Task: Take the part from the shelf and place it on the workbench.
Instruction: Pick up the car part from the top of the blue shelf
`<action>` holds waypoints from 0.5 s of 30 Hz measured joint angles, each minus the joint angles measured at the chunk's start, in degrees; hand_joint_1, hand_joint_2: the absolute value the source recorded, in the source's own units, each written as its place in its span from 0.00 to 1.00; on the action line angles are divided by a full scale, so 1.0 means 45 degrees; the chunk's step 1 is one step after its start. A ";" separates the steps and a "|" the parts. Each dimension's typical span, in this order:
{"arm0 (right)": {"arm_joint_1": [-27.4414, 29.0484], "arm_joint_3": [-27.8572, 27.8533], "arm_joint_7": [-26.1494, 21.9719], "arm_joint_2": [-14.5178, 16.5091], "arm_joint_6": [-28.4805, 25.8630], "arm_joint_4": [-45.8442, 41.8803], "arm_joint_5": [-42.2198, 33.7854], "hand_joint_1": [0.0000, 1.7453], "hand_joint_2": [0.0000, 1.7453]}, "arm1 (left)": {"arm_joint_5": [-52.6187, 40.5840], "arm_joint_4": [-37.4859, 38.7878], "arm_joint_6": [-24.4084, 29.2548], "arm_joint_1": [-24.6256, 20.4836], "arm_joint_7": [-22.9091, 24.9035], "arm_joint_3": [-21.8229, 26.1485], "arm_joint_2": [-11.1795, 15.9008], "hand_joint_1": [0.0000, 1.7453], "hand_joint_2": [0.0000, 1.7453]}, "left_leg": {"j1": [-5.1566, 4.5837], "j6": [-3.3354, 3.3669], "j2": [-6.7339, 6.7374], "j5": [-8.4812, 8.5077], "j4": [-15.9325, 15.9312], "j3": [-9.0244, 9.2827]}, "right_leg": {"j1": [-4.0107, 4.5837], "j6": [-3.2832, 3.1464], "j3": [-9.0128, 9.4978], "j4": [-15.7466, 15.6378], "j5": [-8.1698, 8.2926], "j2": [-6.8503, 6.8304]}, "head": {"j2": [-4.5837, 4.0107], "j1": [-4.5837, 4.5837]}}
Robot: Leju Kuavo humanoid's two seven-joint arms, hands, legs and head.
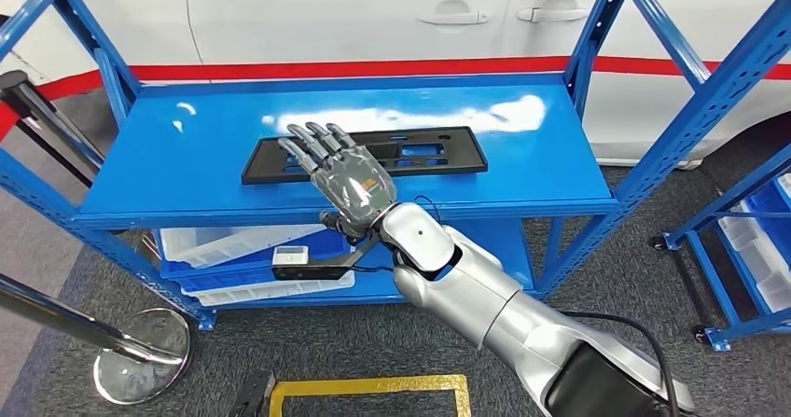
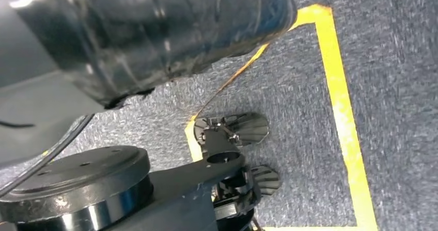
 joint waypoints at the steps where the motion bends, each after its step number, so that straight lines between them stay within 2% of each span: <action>1: -0.0007 0.0000 0.0025 0.0004 0.0041 0.0101 0.0028 0.00 1.00 | -0.0010 0.0000 -0.0040 0.0002 -0.0011 -0.0013 0.0004 0.00 0.00 | -0.0008 -0.0055 -0.0001 0.0002 -0.0001 -0.0004 | 0.0010 -0.0047 0.0009 -0.0041 0.0014 0.0014 | 0.0000 -0.0006; 3: -0.0019 0.0000 0.0045 0.0002 0.0113 0.0310 0.0056 0.00 1.00 | -0.0039 0.0000 -0.0098 0.0011 -0.0008 -0.0029 0.0006 0.00 0.00 | 0.0014 -0.0167 0.0011 -0.0107 0.0076 -0.0053 | -0.0041 -0.0171 0.0043 -0.0095 0.0048 0.0017 | -0.0001 -0.0008; 4: -0.0037 0.0000 0.0049 0.0006 0.0138 0.0391 0.0063 0.00 1.00 | -0.0050 0.0000 -0.0114 0.0007 -0.0001 -0.0038 0.0007 0.00 0.00 | 0.0019 -0.0230 0.0020 -0.0312 0.0377 -0.0186 | -0.0079 -0.0235 0.0064 -0.0128 0.0065 0.0010 | 0.0000 -0.0028; 5: -0.0053 0.0000 0.0050 0.0011 0.0153 0.0467 0.0067 0.00 1.00 | -0.0061 0.0000 -0.0127 0.0001 0.0007 -0.0051 0.0009 0.00 0.00 | 0.0031 -0.0292 0.0029 -0.0628 0.0935 -0.0447 | -0.0108 -0.0287 0.0084 -0.0149 0.0074 0.0001 | 0.0000 -0.0043; 7: -0.0076 0.0004 0.0050 0.0017 0.0172 0.0621 0.0070 0.00 1.00 | -0.0067 0.0000 -0.0135 0.0000 0.0023 -0.0099 0.0010 0.00 0.00 | 0.0045 -0.0391 0.0035 -0.1328 0.2569 -0.1234 | -0.0097 -0.0339 0.0086 -0.0145 0.0064 -0.0006 | 0.0000 -0.0072; 8: -0.0074 0.0009 0.0050 0.0018 0.0186 0.0712 0.0072 0.00 1.00 | -0.0067 0.0000 -0.0137 0.0009 0.0028 -0.0133 0.0010 0.00 0.00 | 0.0052 -0.0412 0.0036 -0.1494 0.3211 -0.1576 | -0.0087 -0.0350 0.0087 -0.0142 0.0058 -0.0004 | -0.0001 -0.0070; 9: -0.0072 0.0015 0.0050 0.0017 0.0197 0.0817 0.0073 0.00 1.00 | -0.0067 0.0000 -0.0138 0.0019 0.0030 -0.0172 0.0012 0.00 0.00 | 0.0052 -0.0409 0.0035 -0.1432 0.3453 -0.1739 | -0.0075 -0.0358 0.0091 -0.0136 0.0050 0.0003 | -0.0001 -0.0071; 10: -0.0071 0.0021 0.0050 0.0018 0.0205 0.0915 0.0073 0.00 1.00 | -0.0067 0.0000 -0.0138 0.0025 0.0032 -0.0203 0.0017 0.00 0.00 | 0.0048 -0.0381 0.0035 -0.1137 0.3194 -0.1656 | -0.0061 -0.0362 0.0102 -0.0132 0.0043 0.0016 | -0.0001 -0.0072; 12: -0.0083 0.0028 0.0050 0.0021 0.0204 0.1052 0.0079 0.00 1.00 | -0.0067 0.0000 -0.0138 0.0014 0.0032 -0.0243 0.0037 0.00 0.00 | 0.0019 -0.0243 0.0034 -0.0265 0.1587 -0.0941 | -0.0037 -0.0352 0.0146 -0.0129 0.0021 0.0044 | -0.0001 -0.0071; 13: -0.0101 0.0029 0.0050 0.0023 0.0205 0.1098 0.0087 0.00 1.00 | -0.0068 0.0000 -0.0138 -0.0003 0.0032 -0.0249 0.0049 0.00 0.00 | -0.0019 -0.0160 0.0032 0.0021 0.0770 -0.0548 | -0.0009 -0.0322 0.0148 -0.0125 0.0008 0.0054 | -0.0001 -0.0064; 14: -0.0121 0.0029 0.0050 0.0026 0.0214 0.1142 0.0107 0.00 1.00 | -0.0070 0.0000 -0.0139 -0.0022 0.0034 -0.0261 0.0058 0.00 0.00 | -0.0056 -0.0088 0.0024 0.0164 0.0221 -0.0281 | -0.0001 -0.0277 0.0139 -0.0126 0.0004 0.0058 | 0.0000 -0.0063; 15: -0.0137 0.0032 0.0052 0.0030 0.0234 0.1188 0.0144 0.00 1.00 | -0.0079 0.0000 -0.0142 -0.0032 0.0039 -0.0277 0.0066 0.00 0.00 | -0.0093 -0.0036 0.0012 0.0167 -0.0033 -0.0161 | 0.0003 -0.0224 0.0124 -0.0129 0.0002 0.0060 | 0.0000 -0.0059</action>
